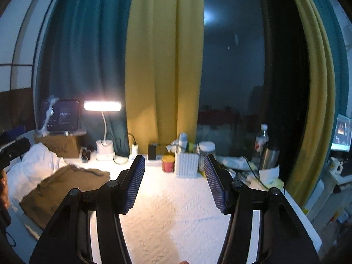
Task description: Fold small clothes
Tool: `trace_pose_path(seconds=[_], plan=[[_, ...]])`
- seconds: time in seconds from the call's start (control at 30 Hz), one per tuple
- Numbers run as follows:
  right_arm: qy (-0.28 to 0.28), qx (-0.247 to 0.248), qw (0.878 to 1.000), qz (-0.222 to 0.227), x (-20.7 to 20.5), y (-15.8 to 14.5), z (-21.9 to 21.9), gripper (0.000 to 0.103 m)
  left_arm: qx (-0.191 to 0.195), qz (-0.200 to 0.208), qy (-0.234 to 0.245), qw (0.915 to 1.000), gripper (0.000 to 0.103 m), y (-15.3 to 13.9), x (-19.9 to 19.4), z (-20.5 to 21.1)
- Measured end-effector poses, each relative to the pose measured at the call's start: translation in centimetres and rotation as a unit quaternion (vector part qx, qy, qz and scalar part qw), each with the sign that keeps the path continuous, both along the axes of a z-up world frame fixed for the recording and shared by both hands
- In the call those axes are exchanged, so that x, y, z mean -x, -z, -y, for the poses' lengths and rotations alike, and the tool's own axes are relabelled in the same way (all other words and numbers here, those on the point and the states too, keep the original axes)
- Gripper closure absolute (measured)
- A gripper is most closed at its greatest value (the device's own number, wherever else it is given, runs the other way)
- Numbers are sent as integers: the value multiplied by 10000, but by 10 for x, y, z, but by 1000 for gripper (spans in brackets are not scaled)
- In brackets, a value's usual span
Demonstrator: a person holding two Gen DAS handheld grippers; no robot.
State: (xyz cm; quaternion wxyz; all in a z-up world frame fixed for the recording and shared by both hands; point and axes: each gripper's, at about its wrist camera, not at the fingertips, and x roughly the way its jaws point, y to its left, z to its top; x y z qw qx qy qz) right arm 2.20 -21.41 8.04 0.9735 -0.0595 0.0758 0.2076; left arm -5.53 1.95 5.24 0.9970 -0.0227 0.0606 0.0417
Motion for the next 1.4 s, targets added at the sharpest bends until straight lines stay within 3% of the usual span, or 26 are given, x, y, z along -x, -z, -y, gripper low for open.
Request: trace_pose_path(seconds=[0.27, 0.6, 0.93, 1.4], plan=[[-16, -243, 9992, 306, 24, -26, -2, 44, -66, 391, 25, 9992, 2, -16, 23, -1], [-13, -322, 9978, 572, 50, -45, -11, 44, 51, 611, -354, 9975, 2, -32, 50, -16], [-121, -283, 9989, 348, 43, -36, -20, 44, 132, 471, -633, 9968, 2, -18, 42, -26], [-111, -184, 9997, 149, 32, -24, -23, 44, 210, 426, -650, 9968, 2, -16, 39, -23]])
